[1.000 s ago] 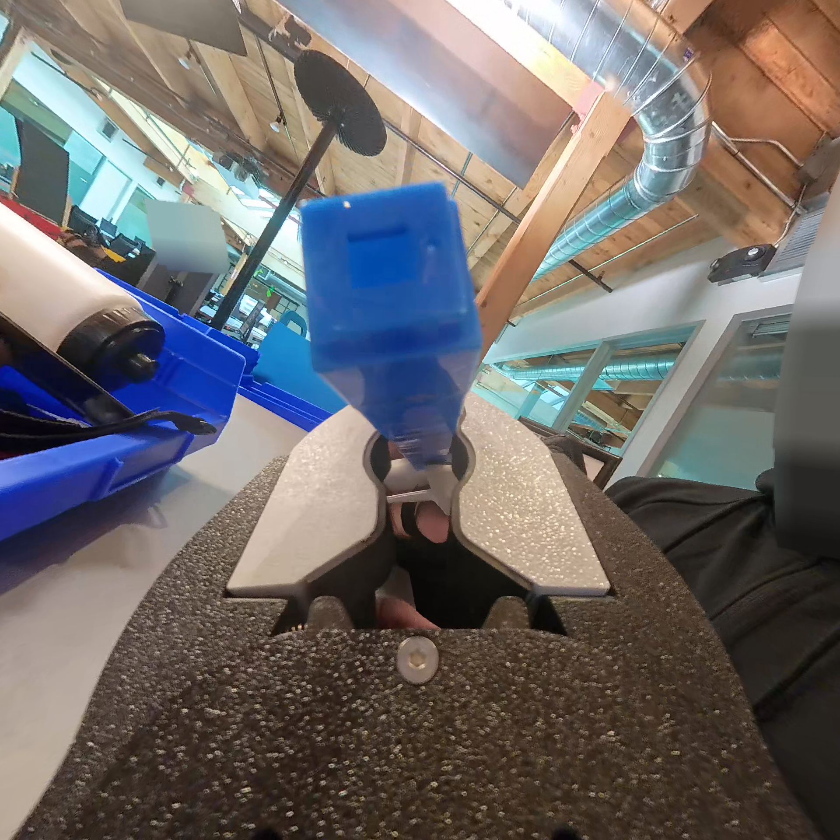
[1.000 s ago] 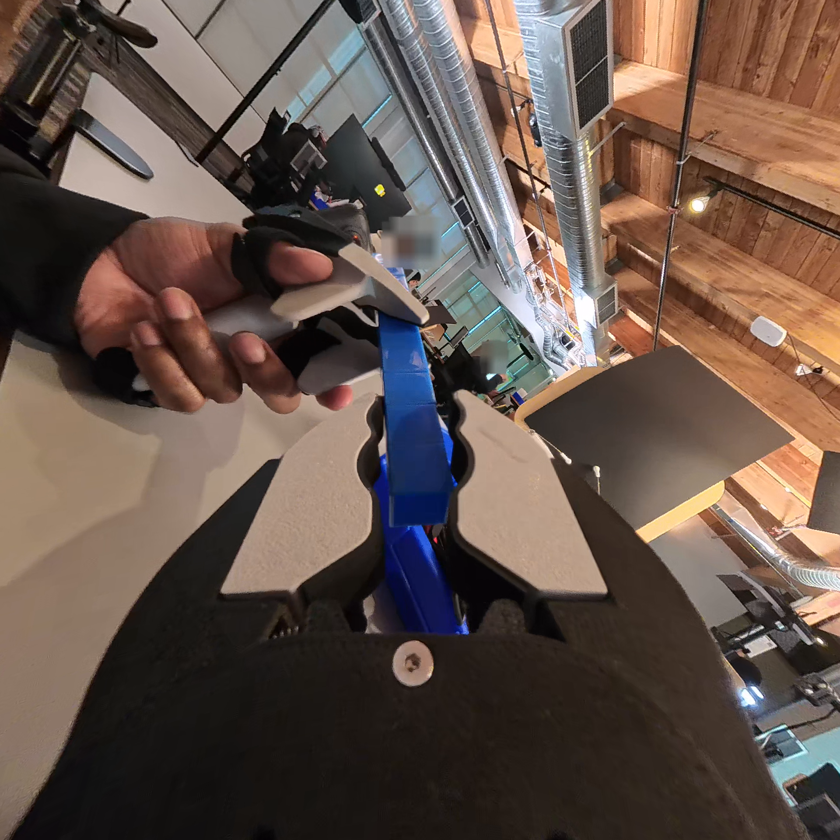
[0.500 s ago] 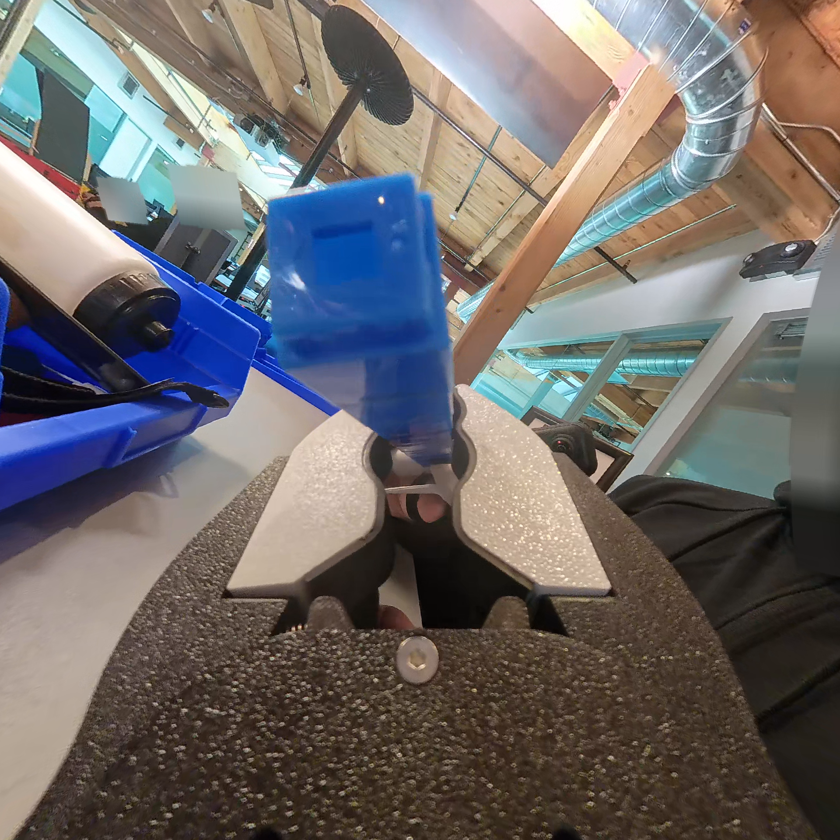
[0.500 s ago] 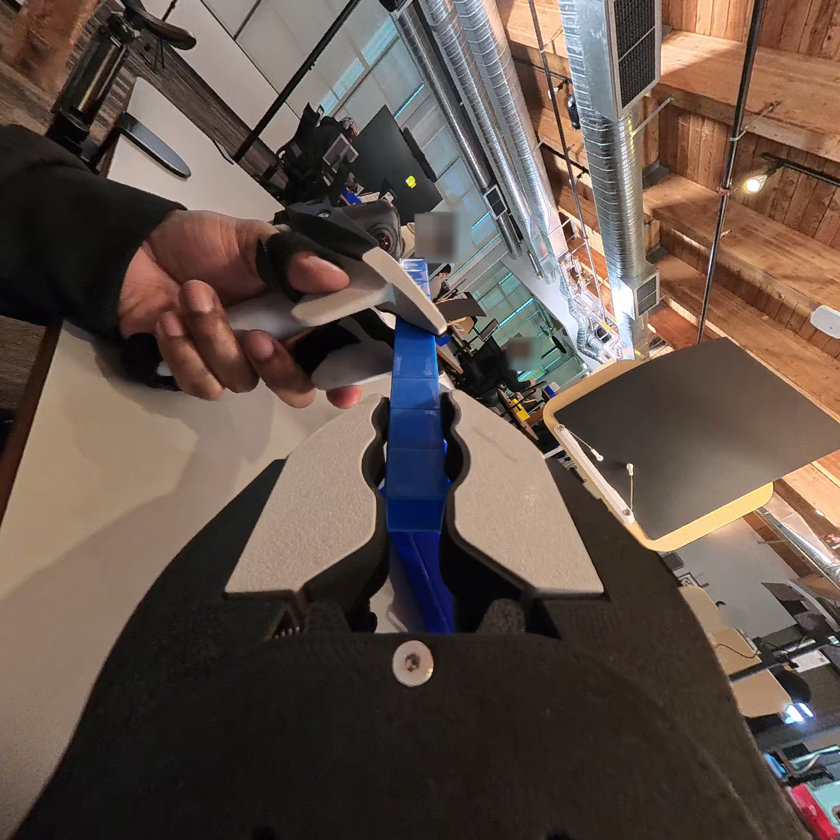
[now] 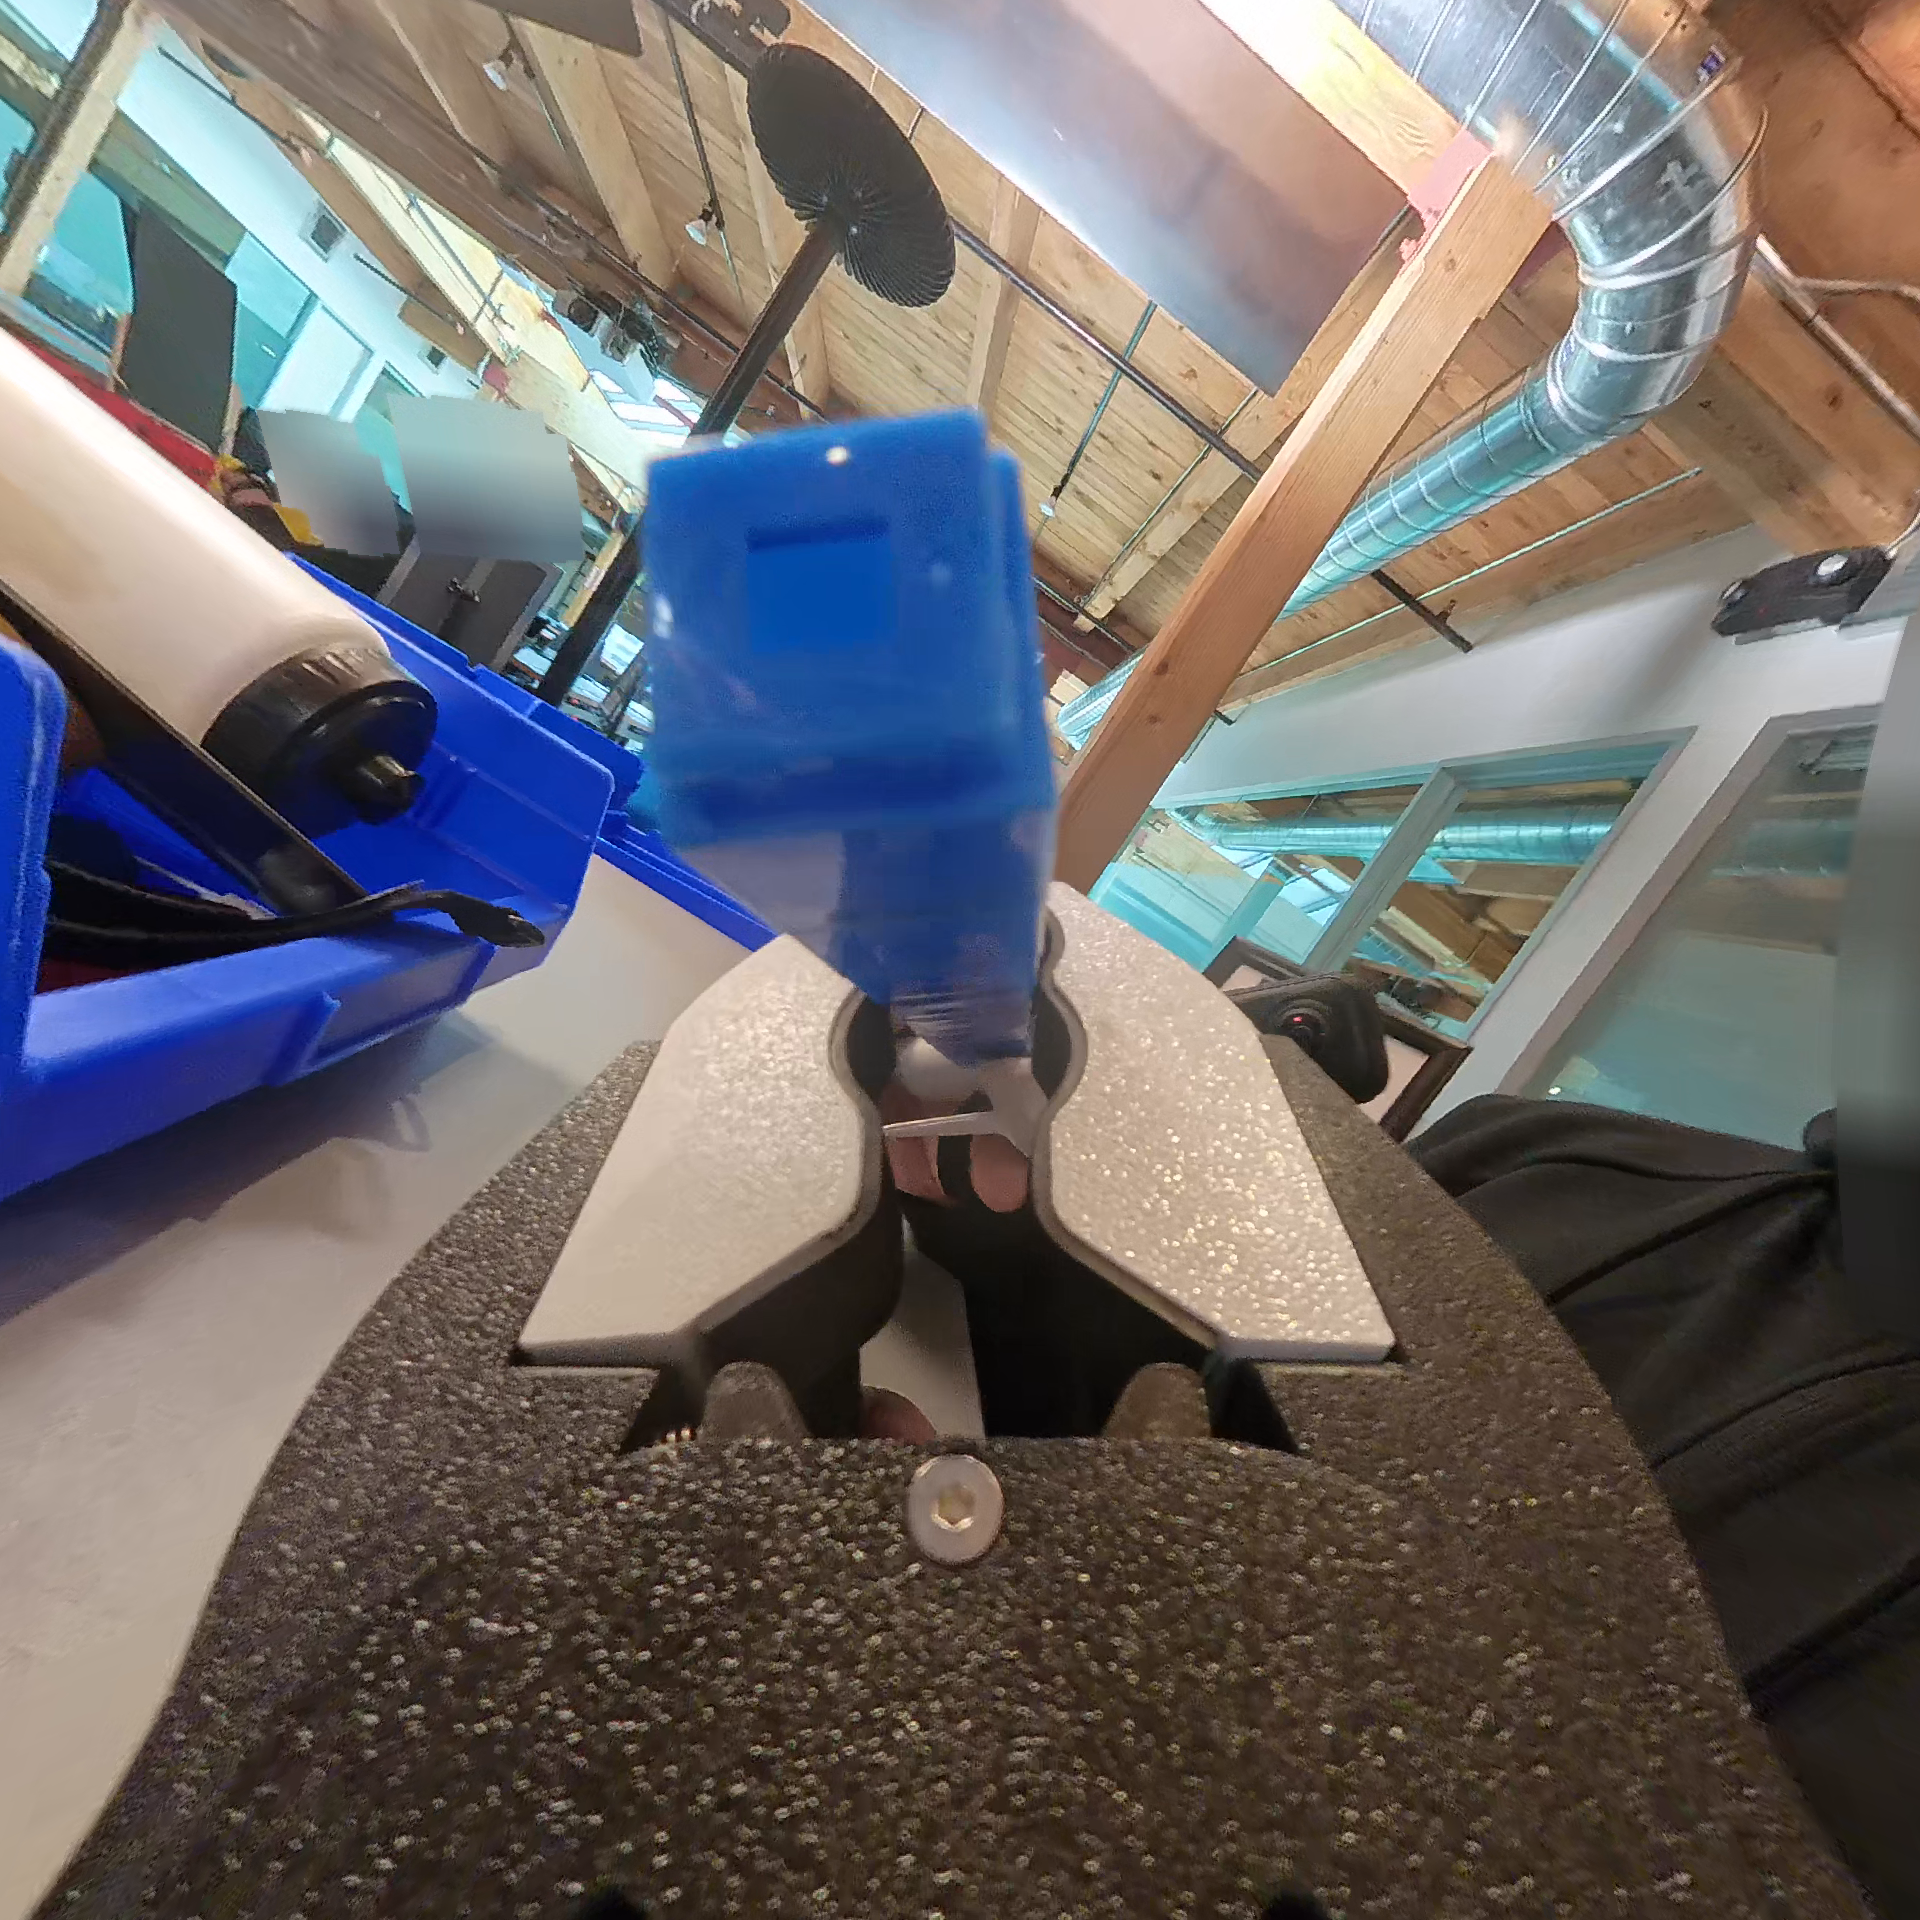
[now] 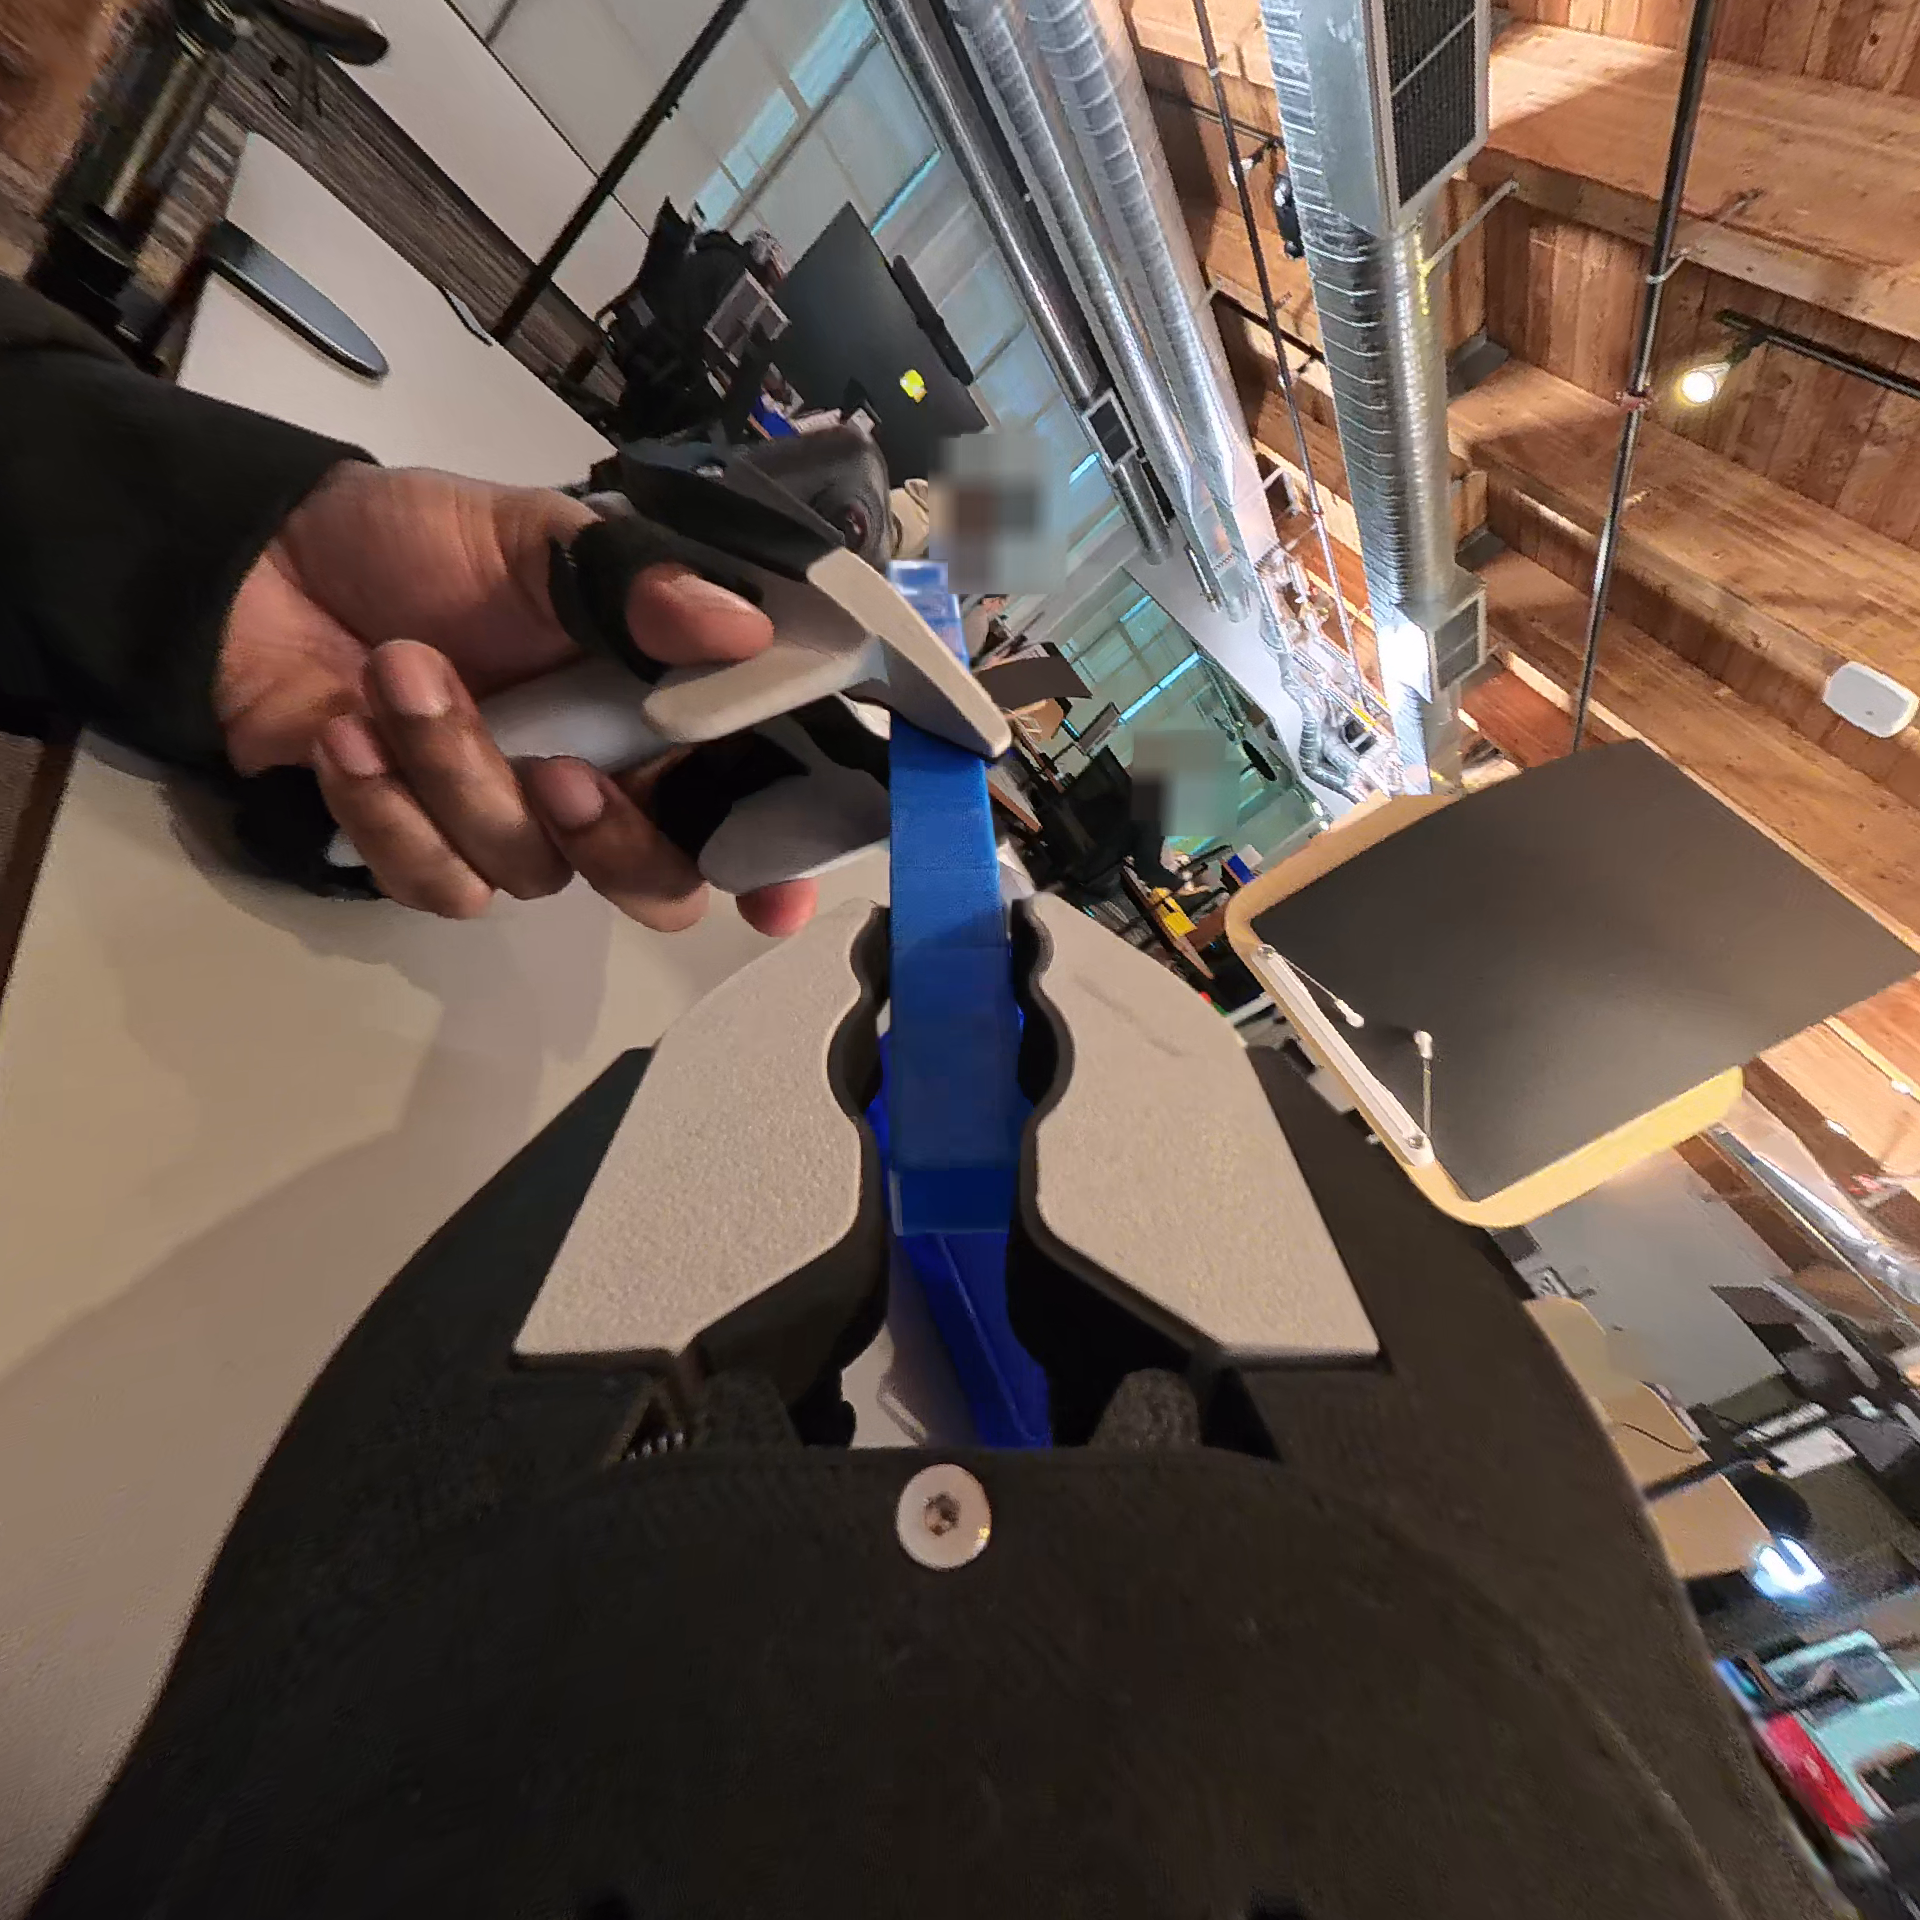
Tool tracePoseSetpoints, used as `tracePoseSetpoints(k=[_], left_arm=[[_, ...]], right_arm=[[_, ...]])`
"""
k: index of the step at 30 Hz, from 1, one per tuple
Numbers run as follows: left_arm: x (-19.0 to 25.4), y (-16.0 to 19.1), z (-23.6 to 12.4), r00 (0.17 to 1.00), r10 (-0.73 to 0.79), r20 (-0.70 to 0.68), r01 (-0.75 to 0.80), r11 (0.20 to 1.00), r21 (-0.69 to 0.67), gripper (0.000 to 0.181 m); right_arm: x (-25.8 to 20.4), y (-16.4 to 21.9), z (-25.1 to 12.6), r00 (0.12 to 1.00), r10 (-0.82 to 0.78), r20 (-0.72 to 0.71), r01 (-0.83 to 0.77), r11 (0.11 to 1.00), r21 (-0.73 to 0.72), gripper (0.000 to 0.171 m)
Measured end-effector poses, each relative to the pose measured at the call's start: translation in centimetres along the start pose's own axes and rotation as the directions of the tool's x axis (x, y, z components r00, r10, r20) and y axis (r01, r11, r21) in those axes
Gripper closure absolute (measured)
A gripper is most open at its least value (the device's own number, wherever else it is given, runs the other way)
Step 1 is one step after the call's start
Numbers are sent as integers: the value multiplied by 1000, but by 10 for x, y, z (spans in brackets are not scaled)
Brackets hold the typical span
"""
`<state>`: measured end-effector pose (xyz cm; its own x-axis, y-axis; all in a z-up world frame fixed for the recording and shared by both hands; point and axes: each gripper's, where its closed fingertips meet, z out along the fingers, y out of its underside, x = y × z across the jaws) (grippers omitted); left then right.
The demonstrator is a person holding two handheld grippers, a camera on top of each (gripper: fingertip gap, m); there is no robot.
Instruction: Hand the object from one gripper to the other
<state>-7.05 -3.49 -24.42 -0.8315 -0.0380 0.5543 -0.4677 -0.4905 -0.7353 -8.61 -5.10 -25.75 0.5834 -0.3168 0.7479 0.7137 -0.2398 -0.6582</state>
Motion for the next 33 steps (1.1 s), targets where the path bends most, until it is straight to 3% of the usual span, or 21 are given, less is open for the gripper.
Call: tracePoseSetpoints(k=[5,8,10,12,15,20,27,33], left_arm=[[1,-1,2,953,286,100,-282,958,-48,157],[-8,-22,-7,806,517,288,-527,849,-50,157],[-8,-36,-14,629,662,409,-695,714,-87,157],[-9,-44,-20,390,776,495,-818,539,-202,157],[-20,-47,-26,26,849,528,-845,301,-442,157],[-18,-31,-11,-292,877,382,-791,2,-611,157],[-10,-18,3,-404,857,321,-760,-119,-639,156],[-13,-16,4,-424,848,317,-728,-111,-677,157]], right_arm=[[7,-10,-3,999,27,-42,-25,999,48,143],[15,-14,-7,995,80,-61,-75,994,84,143],[14,-14,-7,995,84,-60,-79,993,86,143],[12,-16,-6,996,74,-56,-69,993,91,142],[8,-27,-7,996,76,-48,-69,988,136,141],[2,-41,-5,995,71,-68,-57,980,189,140],[-6,-47,-1,997,31,-76,-16,980,198,137],[-16,-52,7,997,4,-77,11,981,195,134]])
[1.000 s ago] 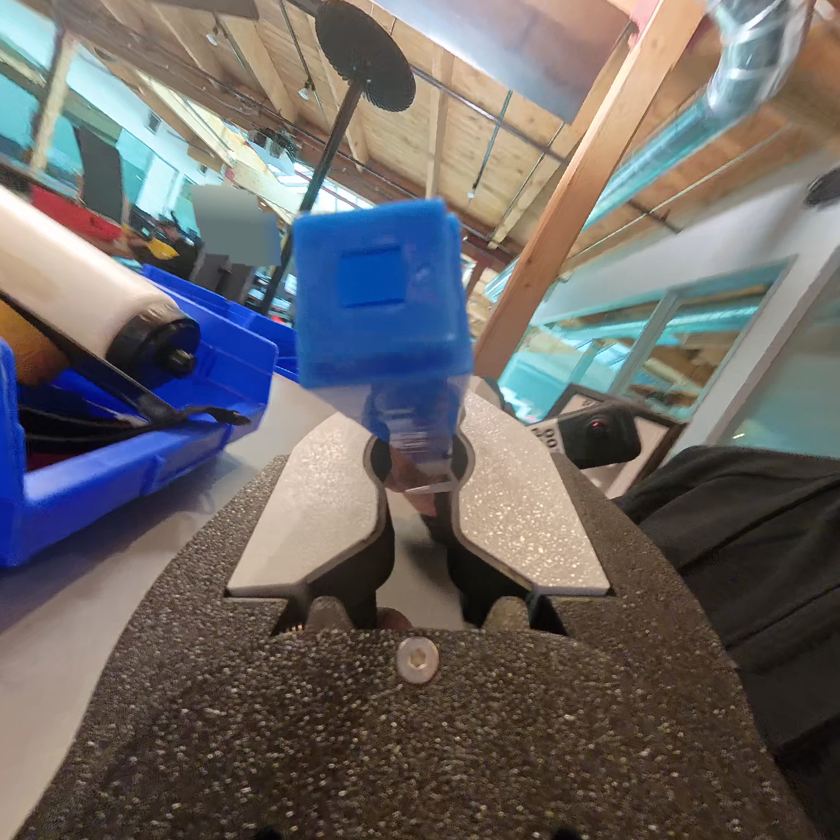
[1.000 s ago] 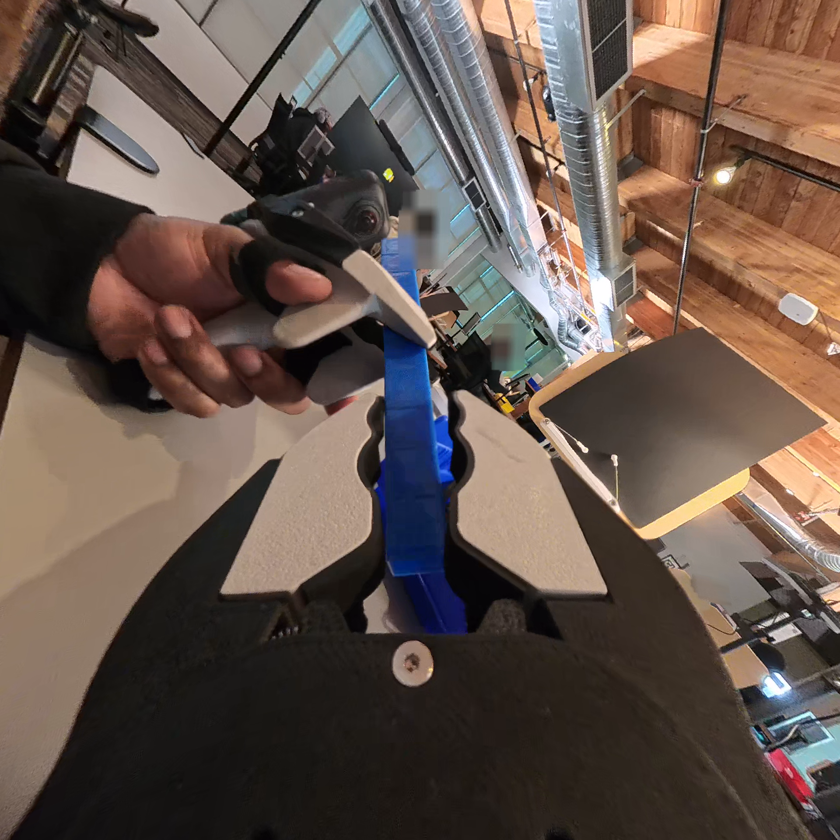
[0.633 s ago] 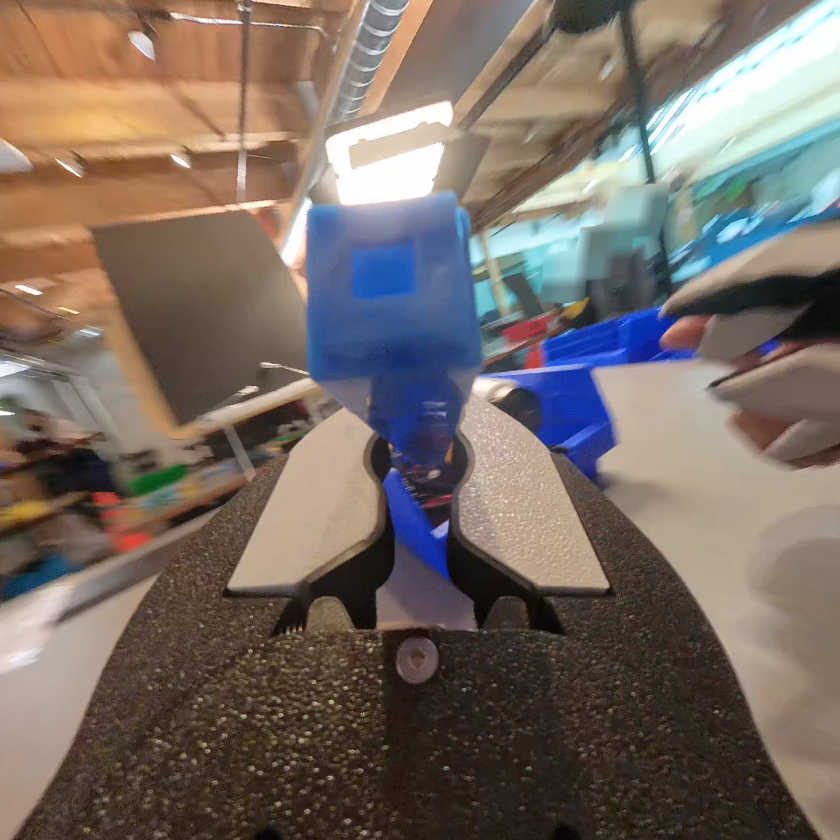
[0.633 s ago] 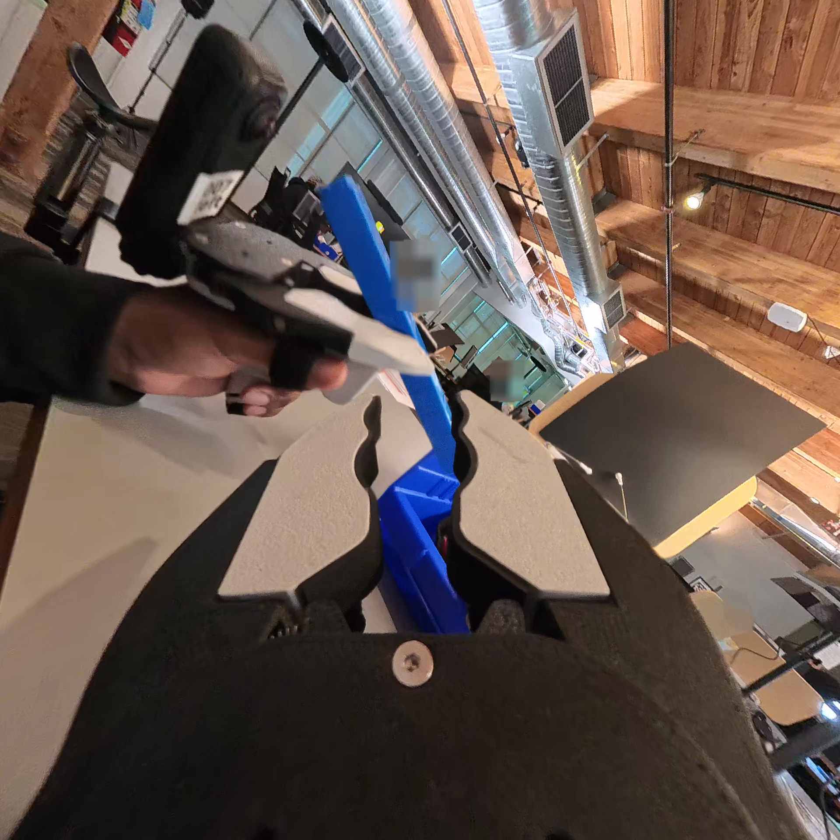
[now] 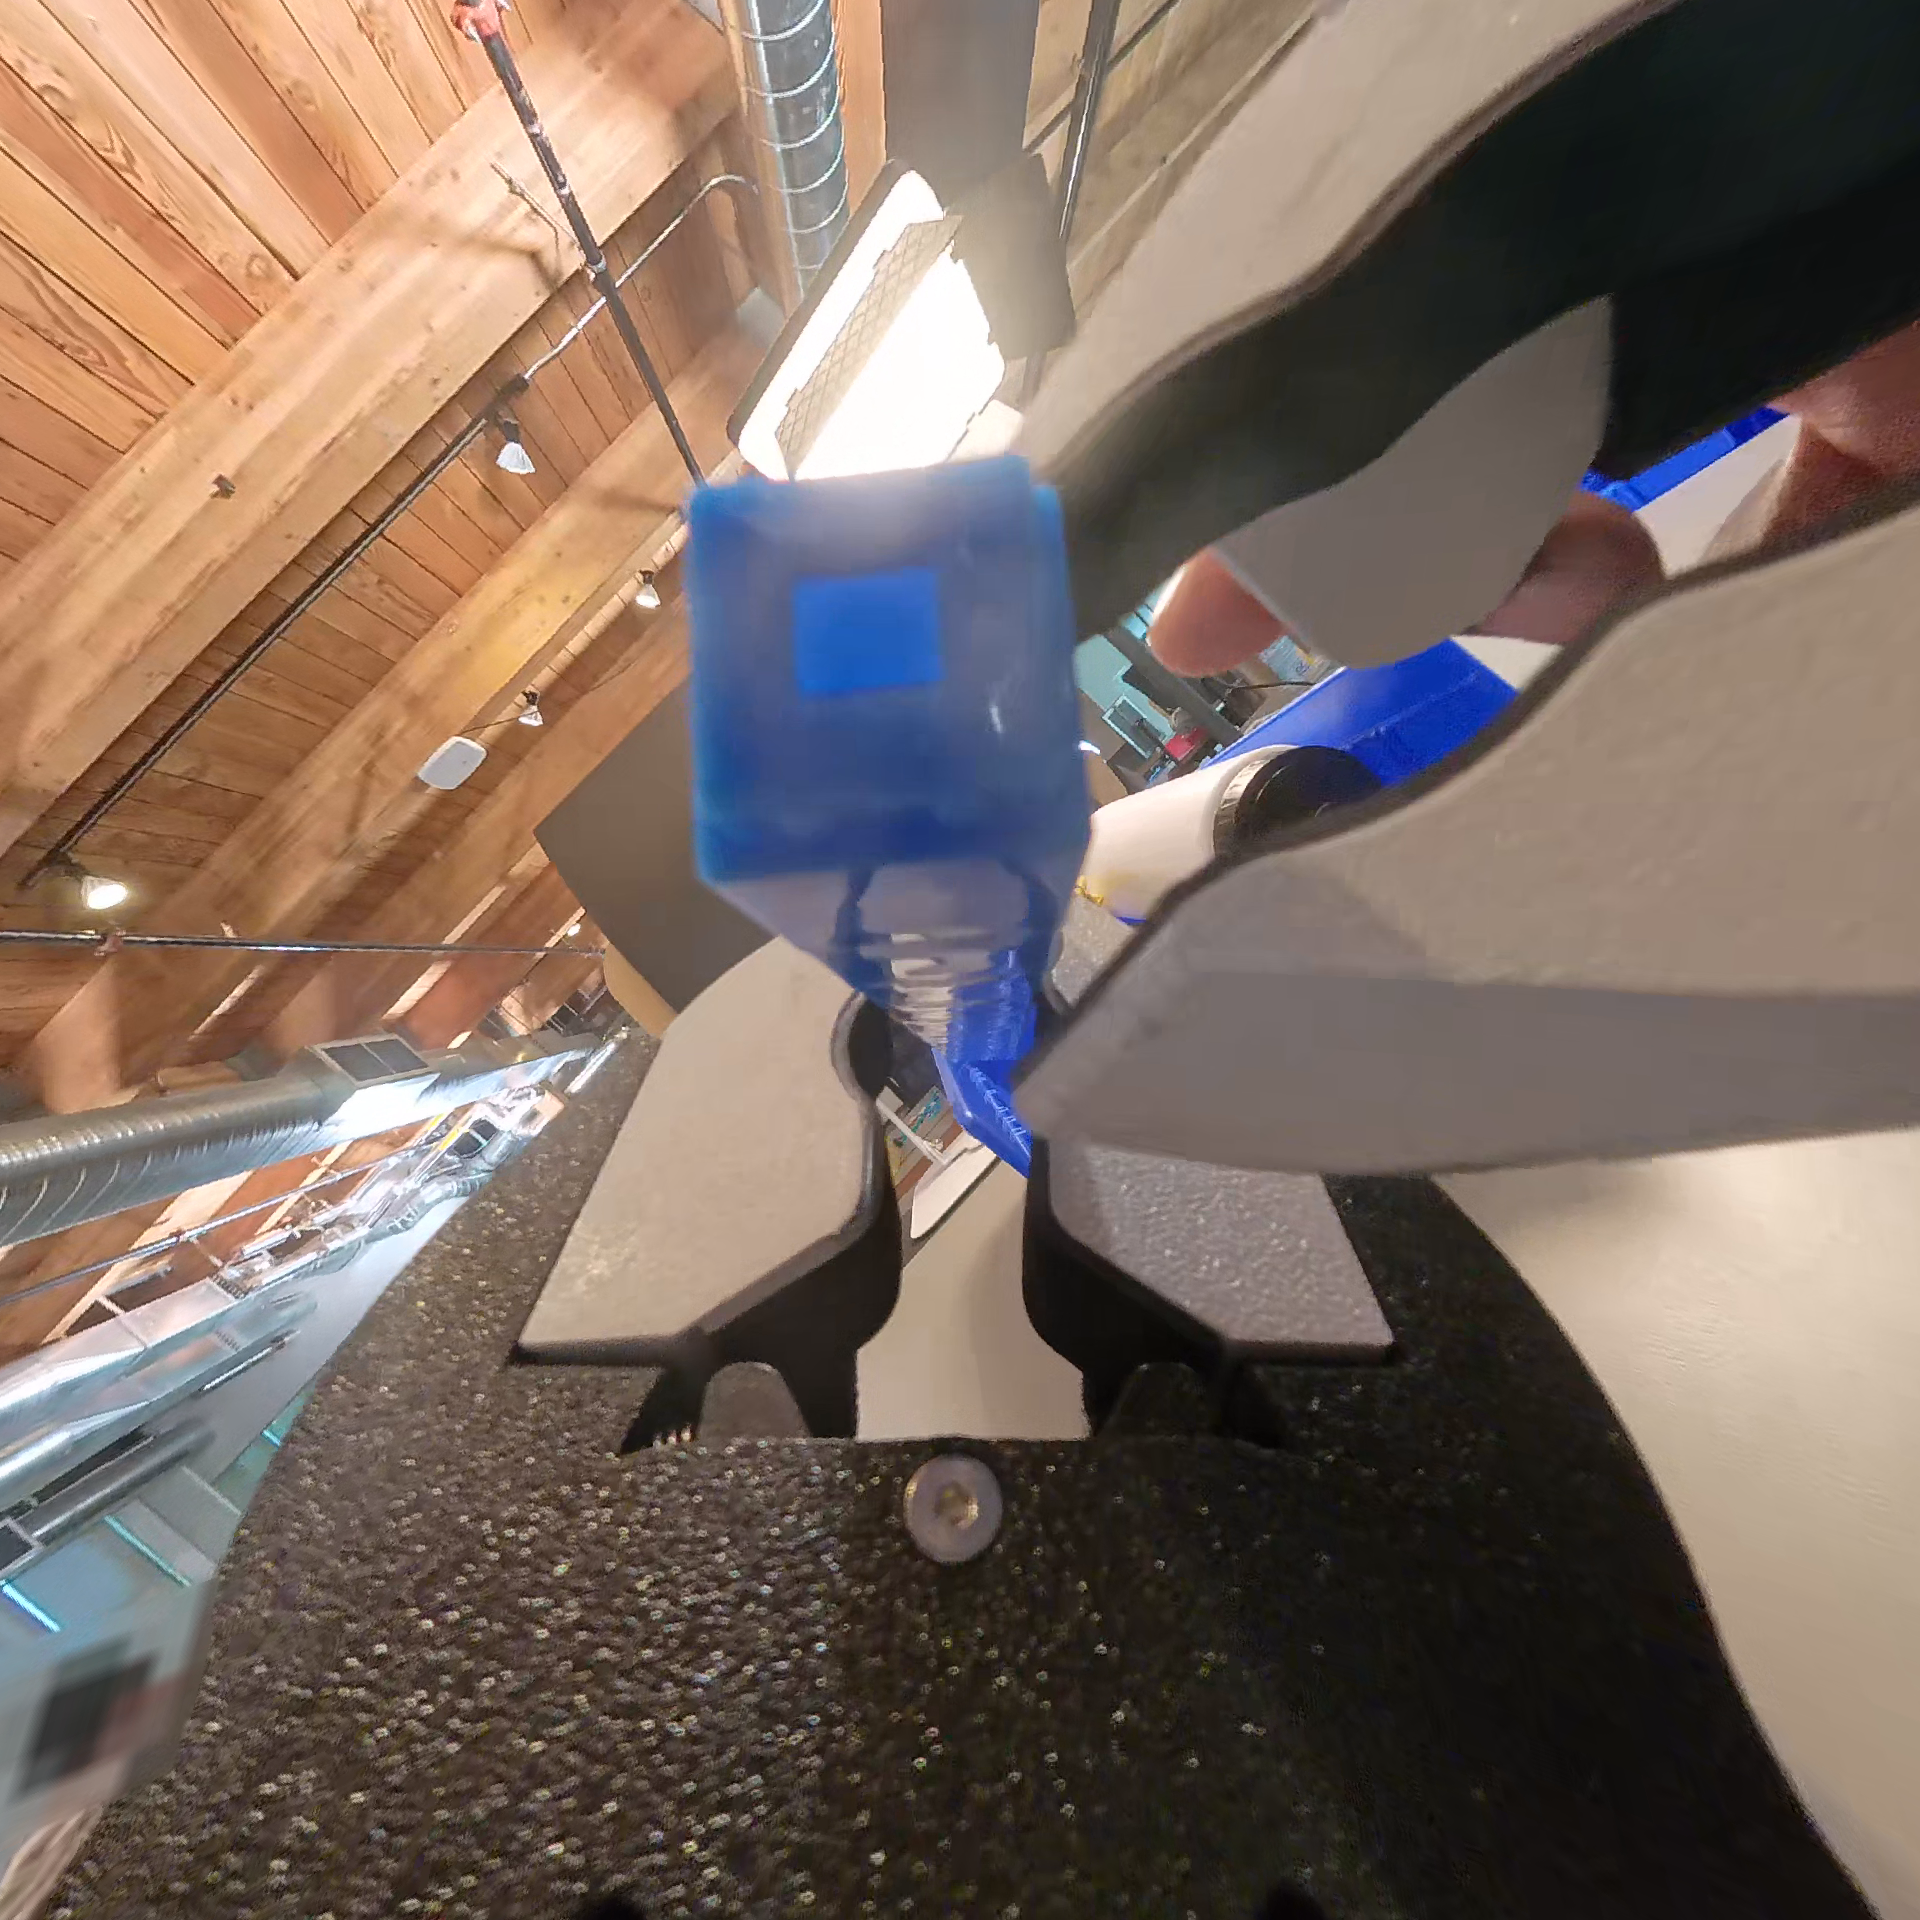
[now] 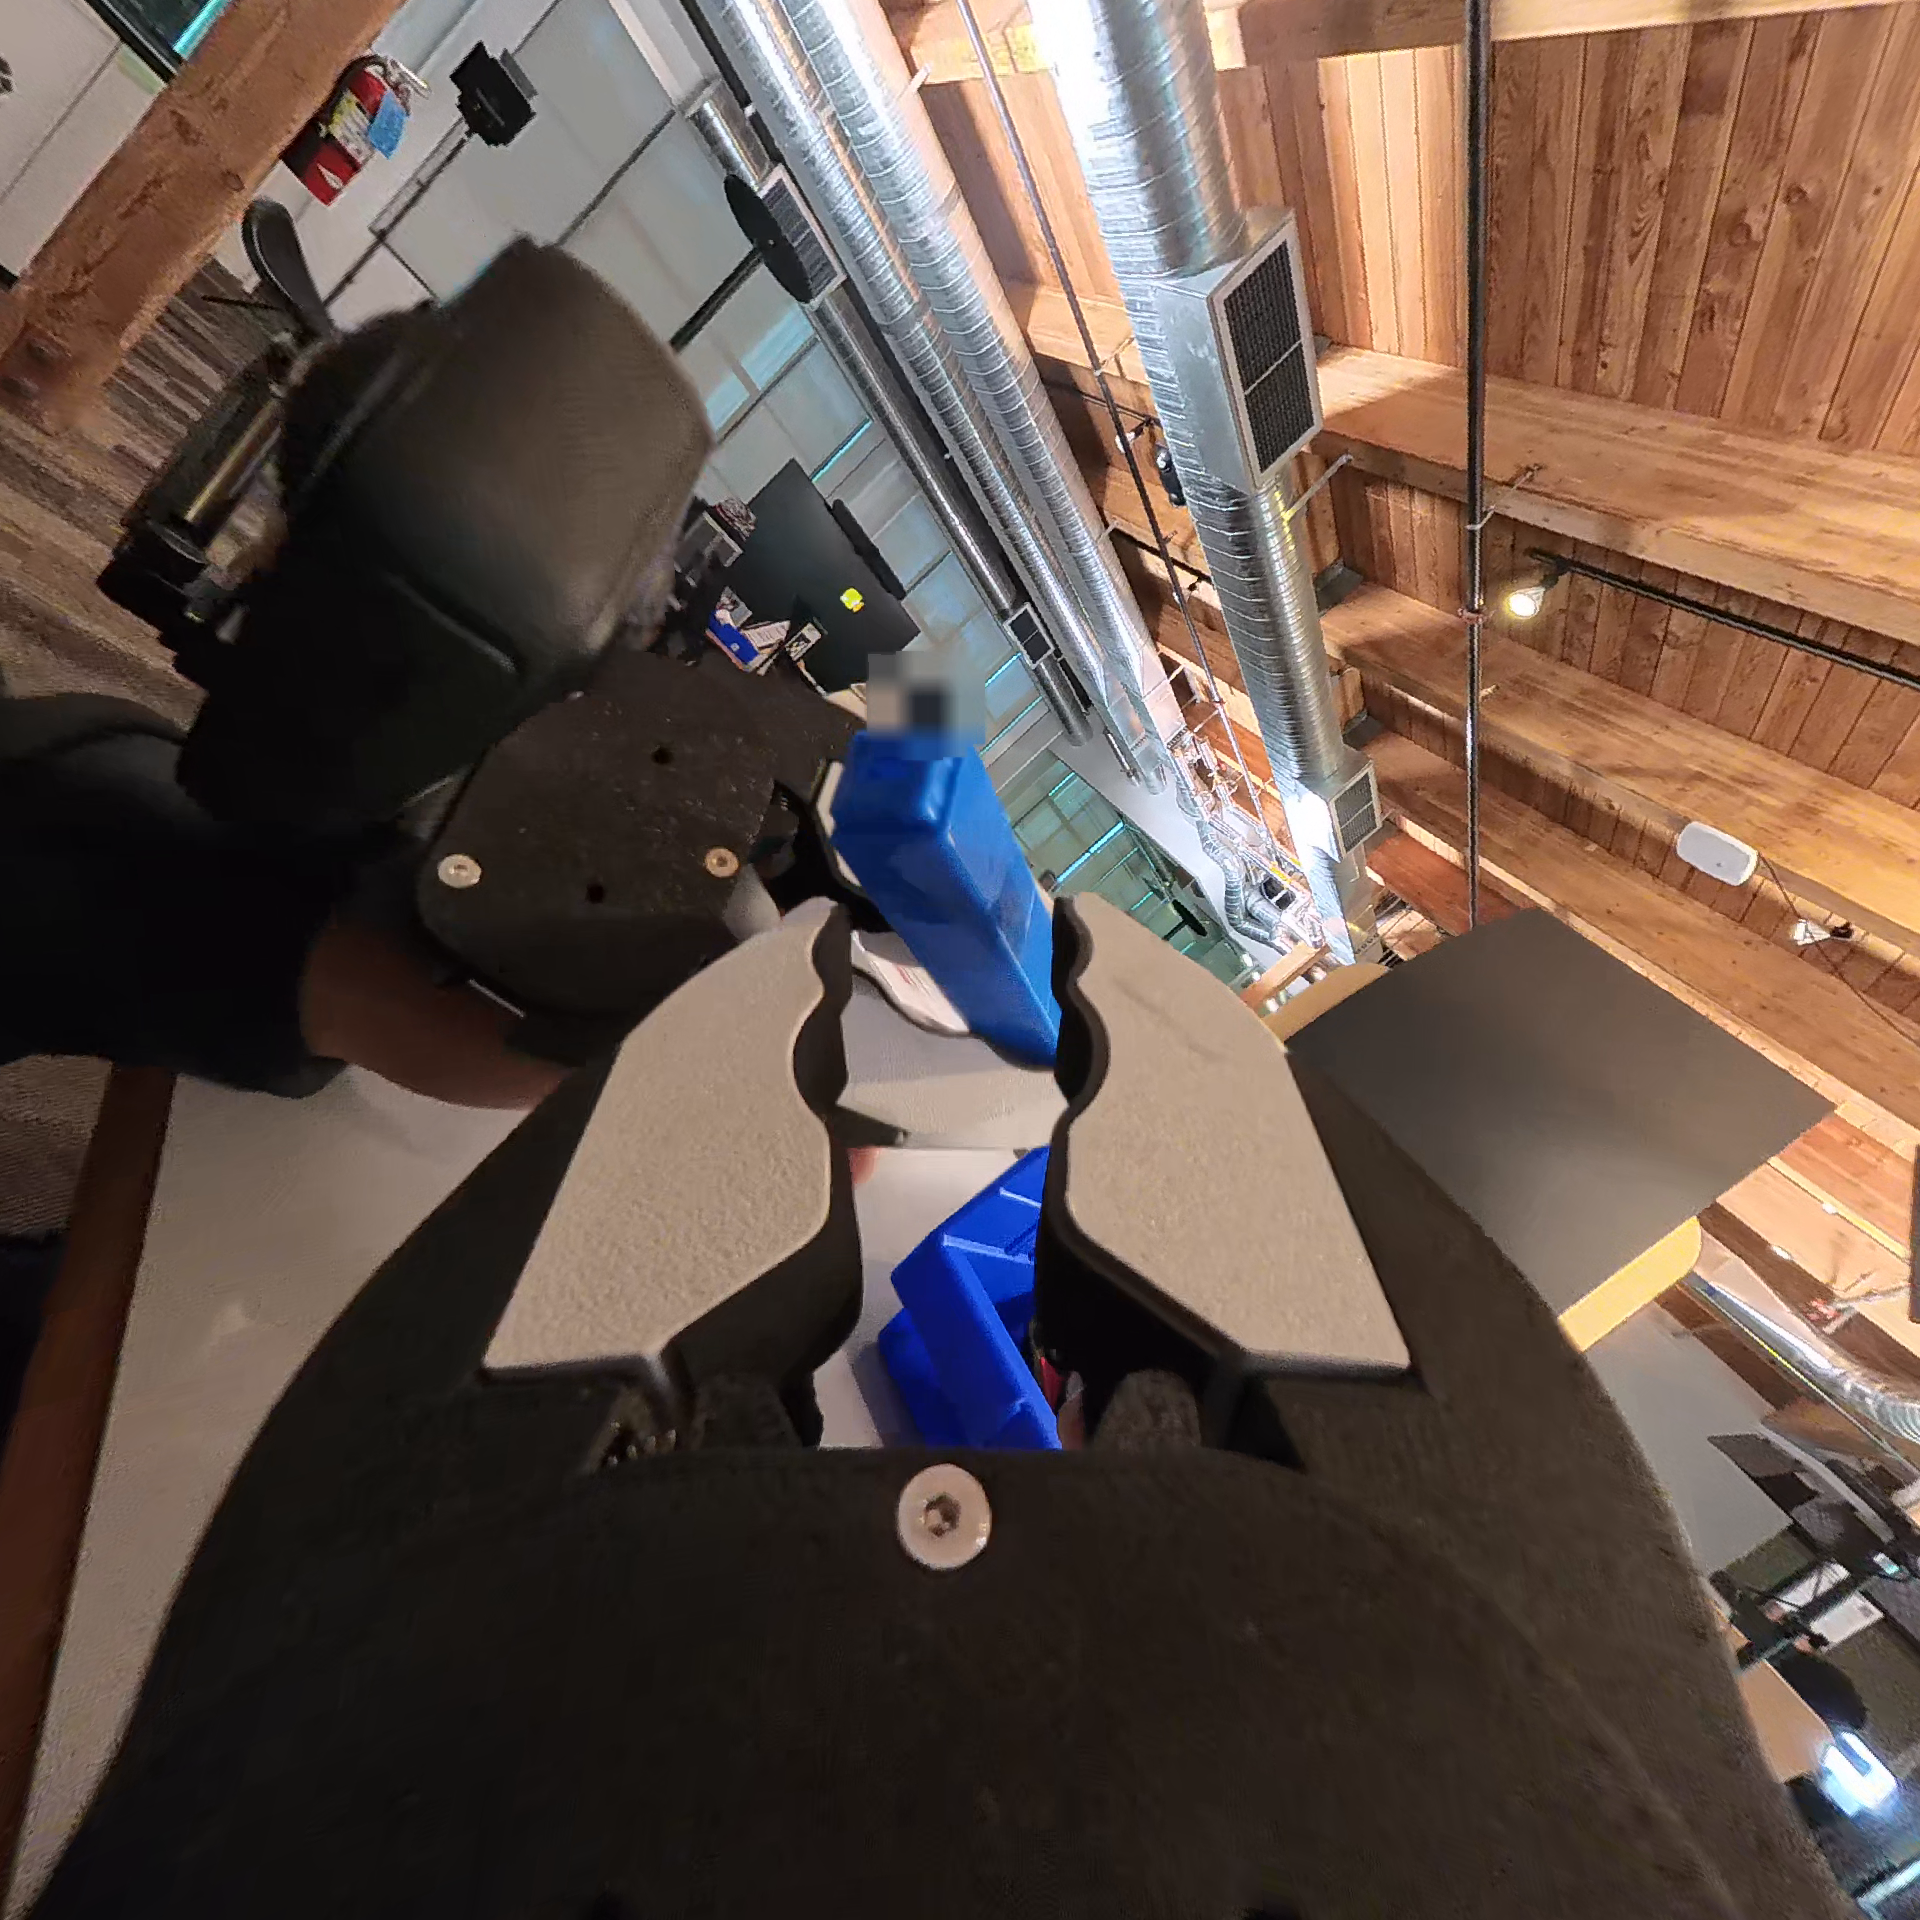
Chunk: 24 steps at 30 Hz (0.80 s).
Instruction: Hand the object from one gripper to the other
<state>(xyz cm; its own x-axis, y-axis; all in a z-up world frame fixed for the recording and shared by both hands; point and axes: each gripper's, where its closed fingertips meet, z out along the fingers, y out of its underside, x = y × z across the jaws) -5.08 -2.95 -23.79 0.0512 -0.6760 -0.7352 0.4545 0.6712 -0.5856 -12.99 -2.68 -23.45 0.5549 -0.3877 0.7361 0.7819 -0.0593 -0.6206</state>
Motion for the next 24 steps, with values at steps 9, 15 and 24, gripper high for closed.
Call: tracePoseSetpoints(k=[9,15,24], left_arm=[[12,-6,0,998,17,-52,-15,999,40,157],[-2,-13,-7,905,-361,-226,395,909,129,135],[18,-12,-2,935,-275,-224,299,951,79,118]], right_arm=[[16,9,2,992,-40,-116,34,998,-60,148],[63,13,-22,956,225,-190,-220,974,44,148],[114,38,-49,593,797,-117,-749,599,284,148]])
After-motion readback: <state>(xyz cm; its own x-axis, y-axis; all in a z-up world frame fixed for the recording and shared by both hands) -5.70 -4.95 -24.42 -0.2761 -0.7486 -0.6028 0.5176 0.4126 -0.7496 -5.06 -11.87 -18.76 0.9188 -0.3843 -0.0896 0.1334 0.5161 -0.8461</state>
